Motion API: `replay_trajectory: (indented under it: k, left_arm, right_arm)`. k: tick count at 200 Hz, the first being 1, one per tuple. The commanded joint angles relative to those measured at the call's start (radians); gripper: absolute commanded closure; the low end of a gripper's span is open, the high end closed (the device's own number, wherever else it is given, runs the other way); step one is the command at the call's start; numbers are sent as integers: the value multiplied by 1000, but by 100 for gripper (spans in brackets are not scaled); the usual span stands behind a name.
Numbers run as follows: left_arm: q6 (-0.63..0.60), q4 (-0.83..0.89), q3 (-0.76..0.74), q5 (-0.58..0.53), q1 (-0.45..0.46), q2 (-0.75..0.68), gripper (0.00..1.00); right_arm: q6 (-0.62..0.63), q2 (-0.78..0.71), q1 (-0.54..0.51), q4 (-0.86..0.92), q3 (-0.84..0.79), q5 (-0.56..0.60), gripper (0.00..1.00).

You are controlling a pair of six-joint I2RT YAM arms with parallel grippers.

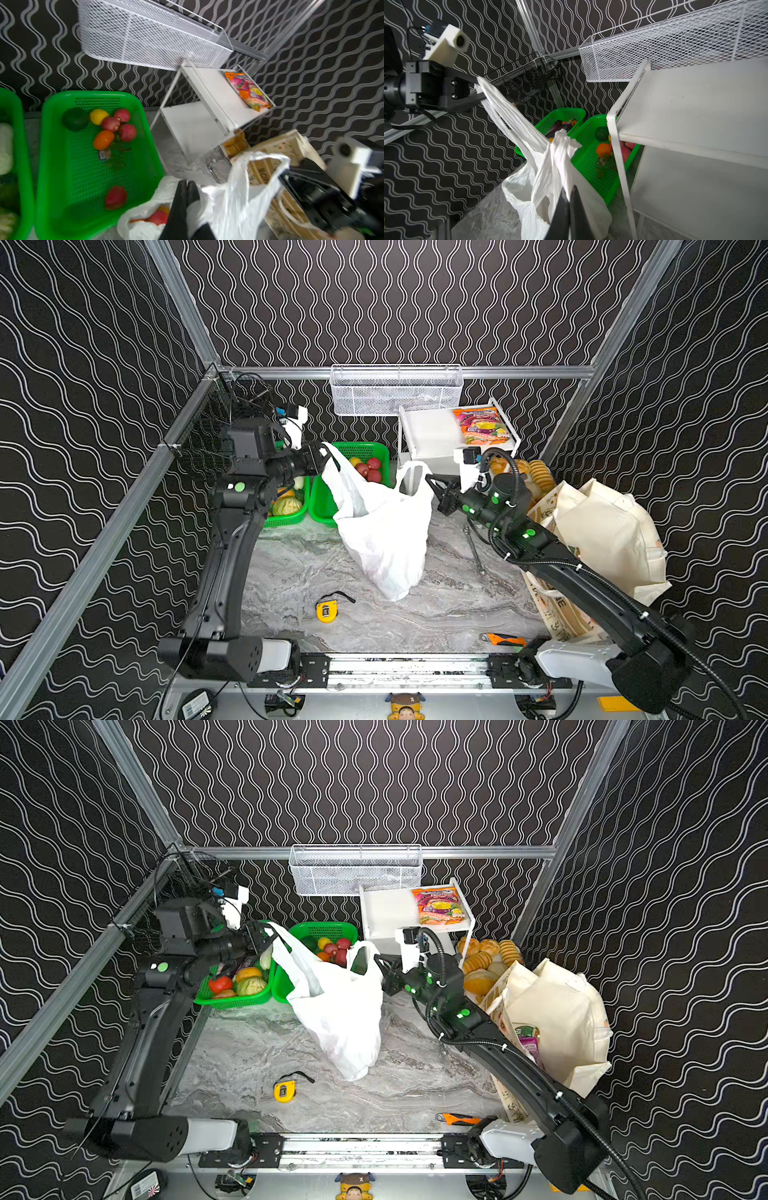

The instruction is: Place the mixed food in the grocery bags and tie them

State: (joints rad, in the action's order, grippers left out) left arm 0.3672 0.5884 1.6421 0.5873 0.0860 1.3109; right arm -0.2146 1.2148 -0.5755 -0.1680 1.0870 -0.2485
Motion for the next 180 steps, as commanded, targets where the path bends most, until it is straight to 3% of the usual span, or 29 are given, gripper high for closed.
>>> replay_trajectory:
  k: [1, 32, 51, 85, 114, 155, 180]
  left_arm:
    - [100, 31, -36, 50, 41, -90, 100]
    - [173, 97, -56, -3, 145, -163, 100]
    - [151, 126, -57, -52, 207, -173, 100]
    - [64, 170, -44, -100, 224, -130, 49]
    - [-5, 157, 36, -140, 223, -116, 31]
    - [-98, 108, 170, -127, 223, -70, 22]
    - [-107, 40, 207, 74, 227, -10, 29]
  right_arm:
    - [63, -56, 21, 12, -15, -192, 100]
    - [131, -87, 55, 71, -11, -291, 100]
    - [152, -85, 82, 66, -29, -329, 100]
    - [177, -67, 98, 30, -50, -381, 100]
    - [214, -81, 100, 20, -61, -413, 100]
    - [244, -123, 101, -25, -97, -431, 100]
    - [230, -142, 101, -52, -133, -424, 100]
